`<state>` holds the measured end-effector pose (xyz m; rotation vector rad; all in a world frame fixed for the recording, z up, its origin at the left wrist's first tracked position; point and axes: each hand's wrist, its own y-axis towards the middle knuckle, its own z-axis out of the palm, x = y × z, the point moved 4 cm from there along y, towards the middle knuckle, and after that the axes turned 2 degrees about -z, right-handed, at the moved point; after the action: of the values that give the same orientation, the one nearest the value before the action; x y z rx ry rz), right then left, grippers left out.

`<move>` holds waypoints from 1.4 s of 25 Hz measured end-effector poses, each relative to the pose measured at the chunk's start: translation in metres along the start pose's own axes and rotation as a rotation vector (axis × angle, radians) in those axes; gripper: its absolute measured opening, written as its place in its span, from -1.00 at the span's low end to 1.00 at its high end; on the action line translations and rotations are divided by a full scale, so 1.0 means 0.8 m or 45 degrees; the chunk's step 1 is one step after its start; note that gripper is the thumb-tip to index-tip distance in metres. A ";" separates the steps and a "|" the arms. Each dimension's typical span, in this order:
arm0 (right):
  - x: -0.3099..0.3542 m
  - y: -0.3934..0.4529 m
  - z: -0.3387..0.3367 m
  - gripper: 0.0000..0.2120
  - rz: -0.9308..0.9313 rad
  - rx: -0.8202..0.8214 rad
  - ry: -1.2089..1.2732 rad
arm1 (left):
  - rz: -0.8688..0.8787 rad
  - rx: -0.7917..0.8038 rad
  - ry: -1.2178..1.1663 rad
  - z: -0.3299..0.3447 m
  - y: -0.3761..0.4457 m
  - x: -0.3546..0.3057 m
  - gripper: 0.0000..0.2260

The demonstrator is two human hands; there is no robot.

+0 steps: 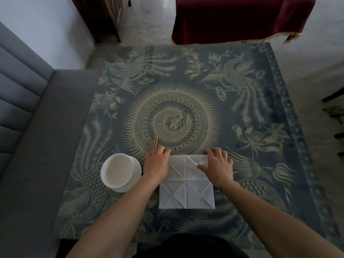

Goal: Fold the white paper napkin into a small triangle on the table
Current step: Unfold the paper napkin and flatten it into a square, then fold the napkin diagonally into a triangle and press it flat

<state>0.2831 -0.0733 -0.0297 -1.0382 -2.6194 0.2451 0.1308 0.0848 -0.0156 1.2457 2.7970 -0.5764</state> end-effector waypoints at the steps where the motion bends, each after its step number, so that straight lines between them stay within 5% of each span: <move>1: 0.001 0.001 0.002 -0.34 -0.002 0.001 0.011 | -0.032 0.026 0.018 0.000 0.005 0.002 -0.56; 9: -0.006 -0.007 0.004 -0.31 -0.033 -0.041 0.004 | -0.148 0.160 -0.025 -0.001 0.014 0.003 -0.83; 17: -0.003 -0.028 -0.001 -0.32 -0.098 -0.174 0.039 | -0.316 0.151 -0.616 -0.011 -0.011 0.021 -0.90; 24: 0.000 -0.118 0.032 -0.56 -0.842 -0.168 -0.141 | -0.126 -0.103 -0.751 -0.028 -0.032 -0.007 -0.96; 35: 0.016 -0.127 0.033 -0.51 -0.788 -0.145 -0.158 | 0.260 -0.188 -0.507 -0.022 -0.072 -0.084 -0.94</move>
<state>0.2006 -0.1388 -0.0243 -0.2055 -2.9378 0.0137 0.1369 0.0080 0.0305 1.2119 2.3110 -0.5253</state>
